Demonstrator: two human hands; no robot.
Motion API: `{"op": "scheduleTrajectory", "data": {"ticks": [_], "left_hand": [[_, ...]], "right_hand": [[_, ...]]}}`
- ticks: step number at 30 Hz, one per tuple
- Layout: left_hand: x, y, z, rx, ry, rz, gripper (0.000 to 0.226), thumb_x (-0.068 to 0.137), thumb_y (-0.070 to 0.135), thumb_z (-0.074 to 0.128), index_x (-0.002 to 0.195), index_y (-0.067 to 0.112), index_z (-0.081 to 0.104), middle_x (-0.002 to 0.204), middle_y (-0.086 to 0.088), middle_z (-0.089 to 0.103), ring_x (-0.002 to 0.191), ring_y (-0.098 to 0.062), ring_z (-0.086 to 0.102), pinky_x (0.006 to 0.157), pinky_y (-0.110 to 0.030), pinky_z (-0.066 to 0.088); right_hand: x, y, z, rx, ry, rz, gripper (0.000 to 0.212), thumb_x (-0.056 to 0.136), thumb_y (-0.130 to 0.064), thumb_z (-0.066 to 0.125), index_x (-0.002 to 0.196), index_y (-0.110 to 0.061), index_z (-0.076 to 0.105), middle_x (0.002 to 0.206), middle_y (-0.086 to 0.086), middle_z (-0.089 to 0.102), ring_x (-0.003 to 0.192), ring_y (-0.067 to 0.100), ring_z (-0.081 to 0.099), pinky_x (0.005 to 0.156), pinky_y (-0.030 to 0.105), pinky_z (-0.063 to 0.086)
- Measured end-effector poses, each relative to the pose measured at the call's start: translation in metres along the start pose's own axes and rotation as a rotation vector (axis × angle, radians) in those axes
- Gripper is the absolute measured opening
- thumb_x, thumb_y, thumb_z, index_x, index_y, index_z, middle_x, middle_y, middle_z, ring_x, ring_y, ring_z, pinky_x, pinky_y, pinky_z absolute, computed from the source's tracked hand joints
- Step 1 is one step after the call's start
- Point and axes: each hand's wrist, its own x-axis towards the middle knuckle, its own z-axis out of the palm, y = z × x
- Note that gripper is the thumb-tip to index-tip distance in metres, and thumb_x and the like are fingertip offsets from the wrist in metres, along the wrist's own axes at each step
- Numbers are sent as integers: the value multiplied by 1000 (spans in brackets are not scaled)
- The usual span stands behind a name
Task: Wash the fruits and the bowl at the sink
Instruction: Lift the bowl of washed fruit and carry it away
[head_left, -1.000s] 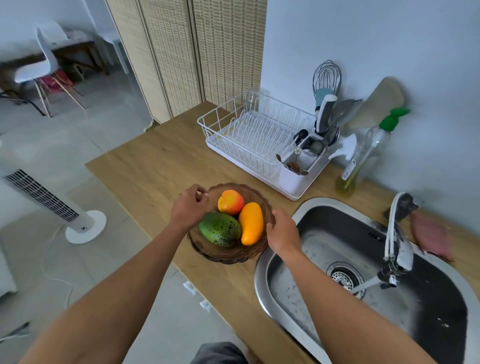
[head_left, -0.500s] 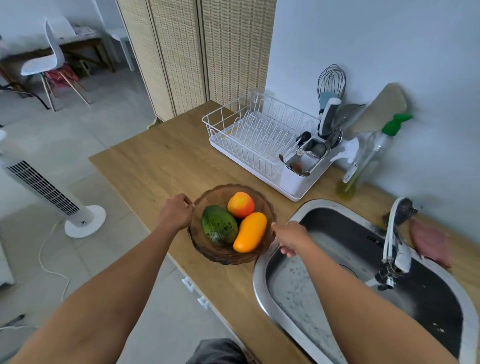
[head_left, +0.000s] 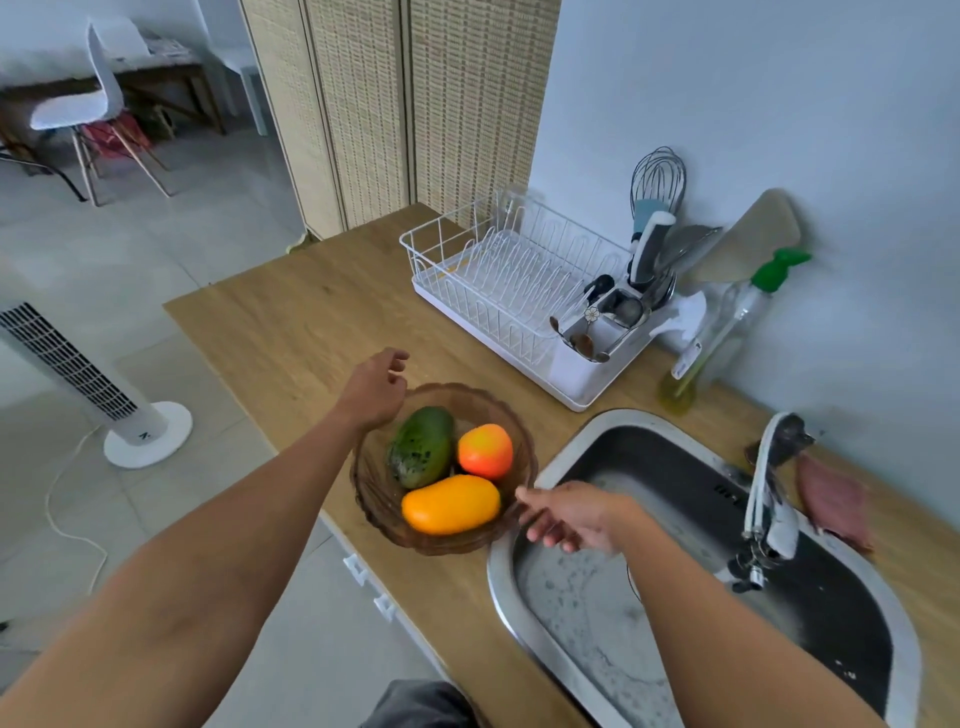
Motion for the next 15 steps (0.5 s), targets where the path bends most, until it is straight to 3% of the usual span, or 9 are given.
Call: {"op": "scheduleTrajectory", "data": {"ticks": [2,4,6,9,12,15], "left_hand": [[-4,-4,-2,124,69,-48,28,94,19,52,121,9,56,116,-14,61,97,-27,58,80,-35,46],[-13,-12,-3,396,-70,-155,37,95,35,51,118,6,56,115,-17,61,103,-34,60,81,-39,47],[-20,-21,-3,554,-262,-203,45,96,41,48,117,2,58,111,-21,65,101,-38,63,79,-39,49],[-23,-27,-4,538,-279,-173,36,97,30,49,121,5,61,115,-20,66,102,-37,63,81,-40,50],[-18,-31,-6,360,-153,-174,39,97,25,53,134,13,57,129,-19,61,114,-38,58,91,-43,49],[-14,-31,-3,50,-58,-205,49,97,20,52,145,19,43,121,-19,63,110,-37,59,92,-45,50]], "right_hand": [[6,-2,-7,131,260,-101,37,96,-36,57,111,-3,62,79,8,65,52,13,51,46,24,39],[14,-5,-13,164,440,-227,28,96,-27,56,110,-4,63,83,9,64,54,15,52,48,25,44],[22,-5,-13,133,466,-302,25,95,-22,56,112,-7,65,87,8,66,57,16,56,51,26,48],[27,-5,0,-60,462,-311,19,94,-23,59,108,-12,64,77,9,69,57,17,58,55,27,50],[22,-3,8,-57,326,-264,17,92,-20,62,102,-7,64,73,6,70,60,15,60,57,27,50],[9,4,6,-31,-78,-102,21,89,-19,67,105,-6,64,87,8,72,73,18,65,62,28,52]]}}
